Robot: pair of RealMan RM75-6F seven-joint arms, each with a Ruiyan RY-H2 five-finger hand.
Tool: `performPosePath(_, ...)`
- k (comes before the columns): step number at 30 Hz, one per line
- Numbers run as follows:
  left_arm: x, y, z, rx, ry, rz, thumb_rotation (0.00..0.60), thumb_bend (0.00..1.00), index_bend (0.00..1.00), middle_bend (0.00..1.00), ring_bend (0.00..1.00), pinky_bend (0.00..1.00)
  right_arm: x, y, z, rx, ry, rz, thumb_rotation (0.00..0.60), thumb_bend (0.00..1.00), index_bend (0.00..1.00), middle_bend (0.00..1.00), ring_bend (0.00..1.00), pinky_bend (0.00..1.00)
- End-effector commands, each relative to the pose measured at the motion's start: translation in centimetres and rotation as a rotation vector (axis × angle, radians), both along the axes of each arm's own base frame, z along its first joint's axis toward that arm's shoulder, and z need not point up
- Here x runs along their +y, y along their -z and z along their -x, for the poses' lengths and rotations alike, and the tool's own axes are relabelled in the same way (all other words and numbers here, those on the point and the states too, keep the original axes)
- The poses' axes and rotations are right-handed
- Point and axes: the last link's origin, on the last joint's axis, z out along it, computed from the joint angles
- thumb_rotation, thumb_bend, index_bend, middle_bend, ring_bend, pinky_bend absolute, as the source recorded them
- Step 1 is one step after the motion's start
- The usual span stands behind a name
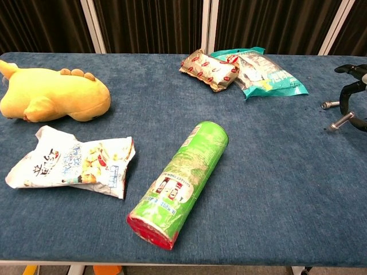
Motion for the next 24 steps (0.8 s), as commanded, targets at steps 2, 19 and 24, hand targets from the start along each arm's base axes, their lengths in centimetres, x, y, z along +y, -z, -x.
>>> performPosePath(2, -0.02, 0.03, 0.04, -0.002, 0.0, -0.003, 0.6, 0.0, 0.14, 0.12, 0.05, 0.17, -0.14, 0.06, -0.38, 0.006, -0.012, -0.003, 0.6, 0.31, 0.58, 0.03, 0.0, 0.0)
performPosePath(19, -0.04, 0.02, 0.16, -0.007, 0.002, -0.003, 0.6, 0.0, 0.14, 0.12, 0.05, 0.17, -0.79, 0.87, -0.86, 0.026, -0.005, -0.031, 0.6, 0.32, 0.58, 0.03, 0.0, 0.0)
performPosePath(24, -0.03, -0.02, 0.19, -0.007, 0.001, -0.005, 0.6, 0.0, 0.14, 0.12, 0.05, 0.17, -0.98, 0.99, -1.01, 0.026, -0.007, -0.033, 0.6, 0.32, 0.58, 0.03, 0.0, 0.0)
